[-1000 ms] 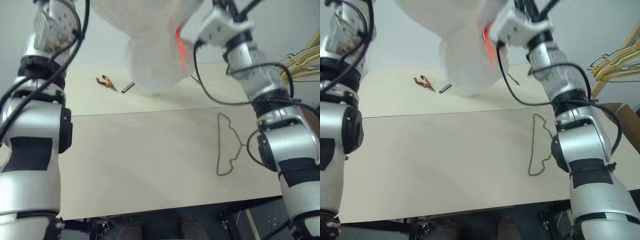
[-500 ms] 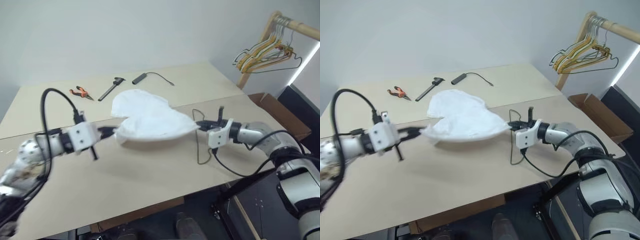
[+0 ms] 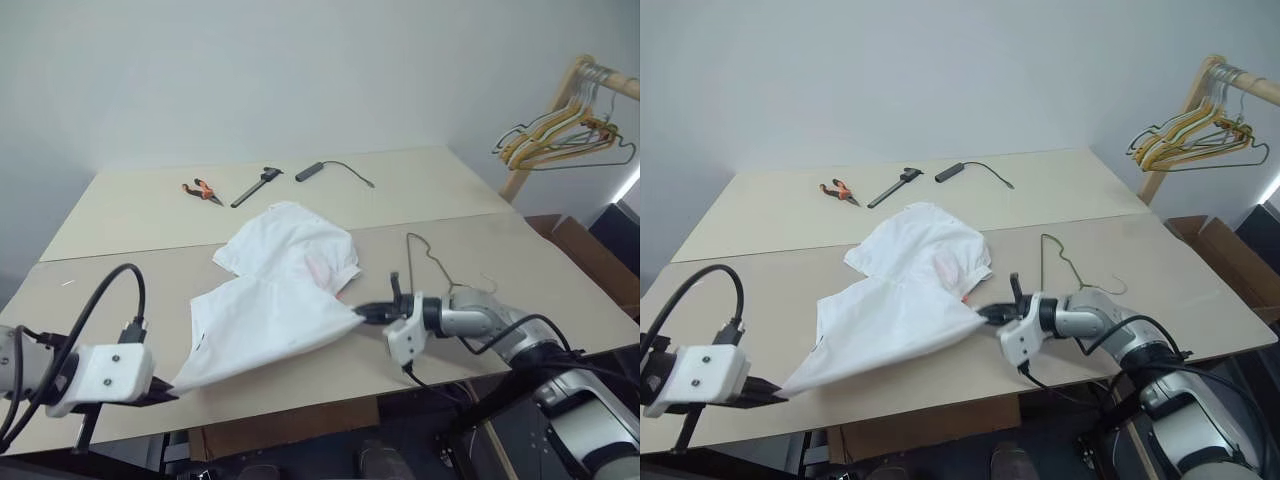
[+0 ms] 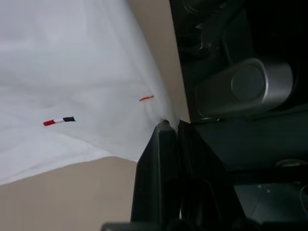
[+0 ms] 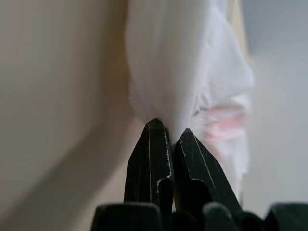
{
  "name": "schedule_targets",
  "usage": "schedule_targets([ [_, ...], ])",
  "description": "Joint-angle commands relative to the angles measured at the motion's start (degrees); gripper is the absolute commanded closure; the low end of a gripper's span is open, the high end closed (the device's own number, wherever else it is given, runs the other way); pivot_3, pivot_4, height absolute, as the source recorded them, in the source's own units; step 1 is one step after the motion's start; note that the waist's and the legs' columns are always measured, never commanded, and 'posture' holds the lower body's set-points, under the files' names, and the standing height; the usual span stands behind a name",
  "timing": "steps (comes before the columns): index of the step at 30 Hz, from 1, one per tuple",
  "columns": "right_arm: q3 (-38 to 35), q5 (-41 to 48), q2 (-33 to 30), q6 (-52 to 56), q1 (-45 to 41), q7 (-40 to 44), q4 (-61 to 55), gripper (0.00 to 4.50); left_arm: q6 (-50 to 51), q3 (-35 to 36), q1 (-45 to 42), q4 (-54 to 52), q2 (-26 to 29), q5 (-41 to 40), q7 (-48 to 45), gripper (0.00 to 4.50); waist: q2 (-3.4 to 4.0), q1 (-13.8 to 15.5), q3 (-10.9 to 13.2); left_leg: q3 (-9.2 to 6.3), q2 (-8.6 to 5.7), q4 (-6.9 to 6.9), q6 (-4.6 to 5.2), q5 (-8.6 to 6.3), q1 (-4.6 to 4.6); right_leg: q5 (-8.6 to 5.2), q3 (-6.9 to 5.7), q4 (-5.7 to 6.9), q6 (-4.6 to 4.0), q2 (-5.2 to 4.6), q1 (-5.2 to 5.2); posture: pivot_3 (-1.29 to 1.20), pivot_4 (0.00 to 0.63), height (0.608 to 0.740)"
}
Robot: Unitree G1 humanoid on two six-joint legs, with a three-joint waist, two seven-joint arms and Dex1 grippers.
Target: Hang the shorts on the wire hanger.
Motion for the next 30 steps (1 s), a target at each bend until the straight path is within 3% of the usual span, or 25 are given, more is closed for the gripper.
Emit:
schedule_targets([
  [1,-1.42,0.85,-3.80,3.37,1.88,3.95,-4.65,4.50,2.03,-1.54,0.97,-4.92,-1.26,1.17,0.13,4.48,-0.04,0.07,-0.06,0.06,0.01,0.00,0.01,-0.04,-0.11,-0.01,0.02,0.00,0.01,0.01,-0.12,-0.01,0.000,0.740],
  [6,-1.60,3.31,-7.74,6.49,6.21,8.90,-10.43,4.50,3.14,-3.88,1.64,-5.96,-2.97,2.04,-0.13,4.48,-0.07,0.23,-0.31,0.15,0.17,0.01,0.08,-0.14,-0.58,0.04,0.06,-0.02,0.05,0.19,-0.62,-0.03,0.000,0.740],
  [10,-4.54,8.89,-5.91,11.87,9.80,7.74,-15.70,4.50,-1.62,-6.67,-0.58,-0.92,-4.22,6.86,2.23,4.48,-0.15,0.65,-0.44,0.18,0.40,0.01,0.22,-0.26,-0.50,-0.06,0.10,-0.07,-0.16,0.49,-0.59,-0.04,0.000,0.740],
  [14,-9.28,15.13,-2.44,23.68,8.46,8.44,-17.96,4.50,-0.81,-12.16,-15.47,4.79,-9.49,6.03,10.08,4.48,-0.13,0.99,-0.44,0.28,0.46,0.08,0.24,-0.27,-0.45,-0.23,0.17,0.05,-0.35,0.54,-0.58,-0.03,0.000,0.740],
  [17,-13.35,18.72,0.61,33.44,0.66,8.95,-15.70,4.50,3.17,-17.02,-34.21,13.99,-12.69,6.20,14.06,4.48,-0.15,1.32,-0.41,0.23,0.47,0.34,0.22,-0.25,-0.47,-0.13,0.14,0.20,-0.15,0.58,-0.60,-0.04,0.000,0.740],
  [20,-14.34,14.08,2.06,38.57,-12.12,5.70,-5.96,4.50,4.46,-22.49,-58.22,30.48,-18.23,13.29,23.68,4.48,-0.15,1.22,-0.42,0.16,0.42,0.42,0.01,-0.06,-0.47,0.14,0.10,0.28,0.15,0.61,-0.62,-0.03,0.000,0.740],
  [22,-13.11,8.97,3.61,41.03,-22.18,0.44,4.53,4.50,0.50,-26.22,-74.89,46.98,-21.94,20.66,32.88,4.48,-0.20,1.06,-0.43,0.03,0.36,0.45,-0.18,0.04,-0.41,0.27,0.00,0.41,0.04,0.60,-0.58,-0.03,0.000,0.740],
  [26,-14.43,1.31,11.44,44.34,-44.55,-34.01,28.91,4.50,-12.08,-33.87,-107.35,85.08,-27.79,37.91,72.46,4.48,-0.27,-0.08,-0.47,-0.09,0.26,0.17,-0.34,0.15,-0.58,0.71,0.03,0.37,-0.40,0.53,-1.00,-0.01,0.000,0.740],
  [28,-17.14,2.32,13.06,40.68,-50.71,-46.64,34.10,4.50,-18.38,-33.15,-117.35,94.49,-28.94,38.51,86.42,4.48,-0.24,-0.75,-0.57,-0.10,0.27,-0.04,-0.66,0.32,-1.54,0.73,0.12,0.69,-0.42,0.49,-2.17,-0.01,0.000,0.740],
  [30,-18.07,2.76,13.33,36.22,-53.35,-53.54,36.37,4.50,-25.04,-34.38,-123.41,99.25,-28.48,40.91,96.87,4.48,-0.23,-0.83,-0.67,-0.08,0.25,-0.16,-1.40,0.65,-2.65,0.74,0.19,1.01,-0.44,0.40,-3.66,-0.02,0.000,0.740],
])
